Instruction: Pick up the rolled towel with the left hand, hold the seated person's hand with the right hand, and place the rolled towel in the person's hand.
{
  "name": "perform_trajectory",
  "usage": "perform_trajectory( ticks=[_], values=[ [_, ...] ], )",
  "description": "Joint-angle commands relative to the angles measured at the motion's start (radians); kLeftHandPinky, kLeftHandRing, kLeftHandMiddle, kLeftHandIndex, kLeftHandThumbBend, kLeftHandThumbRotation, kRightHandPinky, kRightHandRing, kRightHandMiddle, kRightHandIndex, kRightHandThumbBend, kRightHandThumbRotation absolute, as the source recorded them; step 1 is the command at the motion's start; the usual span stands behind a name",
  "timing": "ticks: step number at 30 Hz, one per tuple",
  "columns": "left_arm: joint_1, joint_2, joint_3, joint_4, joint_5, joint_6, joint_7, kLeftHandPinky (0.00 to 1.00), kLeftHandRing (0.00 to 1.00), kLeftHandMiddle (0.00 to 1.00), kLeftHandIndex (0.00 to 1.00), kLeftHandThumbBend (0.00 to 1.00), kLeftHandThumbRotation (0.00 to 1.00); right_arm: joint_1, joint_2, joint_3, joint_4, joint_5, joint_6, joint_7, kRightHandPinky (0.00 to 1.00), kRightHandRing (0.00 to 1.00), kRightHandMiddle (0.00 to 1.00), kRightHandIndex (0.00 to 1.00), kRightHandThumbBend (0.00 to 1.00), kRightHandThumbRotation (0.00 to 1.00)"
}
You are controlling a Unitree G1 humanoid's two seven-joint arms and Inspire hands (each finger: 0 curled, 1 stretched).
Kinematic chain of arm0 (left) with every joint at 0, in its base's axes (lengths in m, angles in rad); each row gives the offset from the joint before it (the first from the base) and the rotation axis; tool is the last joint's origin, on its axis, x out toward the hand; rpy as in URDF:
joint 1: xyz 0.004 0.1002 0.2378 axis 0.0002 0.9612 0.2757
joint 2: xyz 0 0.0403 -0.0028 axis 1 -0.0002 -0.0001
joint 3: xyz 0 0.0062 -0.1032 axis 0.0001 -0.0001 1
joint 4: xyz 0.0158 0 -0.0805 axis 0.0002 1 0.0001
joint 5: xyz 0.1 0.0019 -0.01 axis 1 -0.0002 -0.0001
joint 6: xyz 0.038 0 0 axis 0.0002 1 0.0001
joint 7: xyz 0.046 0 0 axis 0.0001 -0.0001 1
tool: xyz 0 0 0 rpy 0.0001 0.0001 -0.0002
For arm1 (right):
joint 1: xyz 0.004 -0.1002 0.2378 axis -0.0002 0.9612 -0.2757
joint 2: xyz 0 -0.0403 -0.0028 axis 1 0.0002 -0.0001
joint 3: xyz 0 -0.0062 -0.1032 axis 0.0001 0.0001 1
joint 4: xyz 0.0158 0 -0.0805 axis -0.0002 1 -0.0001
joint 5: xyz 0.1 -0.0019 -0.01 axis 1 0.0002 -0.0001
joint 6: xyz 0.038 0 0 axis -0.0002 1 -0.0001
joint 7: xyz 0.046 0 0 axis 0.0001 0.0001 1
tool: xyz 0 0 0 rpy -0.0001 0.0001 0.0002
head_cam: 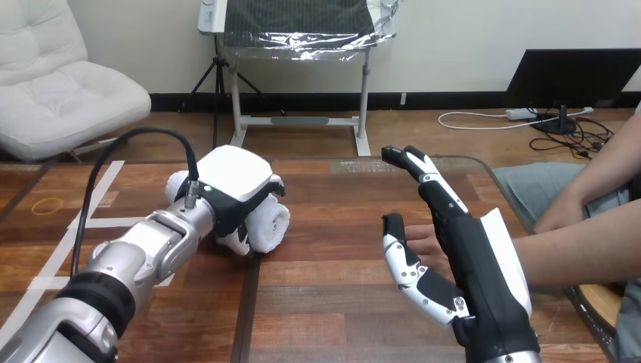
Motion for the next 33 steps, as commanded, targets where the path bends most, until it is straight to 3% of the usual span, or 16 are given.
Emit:
perform_trajectory(
  ticks=[1,13,33],
  values=[
    [-0.028,-0.003,-0.008,-0.005,0.003,0.028,0.01,0.82,0.84,0.85,0.85,0.77,0.19,-0.023,0.009,-0.007,-0.049,0.005,-0.004,0.004,0.99,0.98,0.97,0.87,0.0,0.0],
    [-0.03,-0.015,-0.02,0.004,0.001,0.065,-0.036,0.85,0.87,0.89,0.88,0.81,0.24,-0.019,0.008,-0.005,-0.061,-0.007,0.002,0.007,0.99,0.98,0.97,0.87,0.0,0.0],
    [-0.015,-0.019,-0.043,0.014,0.017,0.077,-0.021,0.84,0.86,0.88,0.88,0.86,0.28,-0.017,-0.001,-0.011,-0.065,-0.012,0.004,0.021,0.98,0.95,0.95,0.86,0.0,0.0]
  ],
)
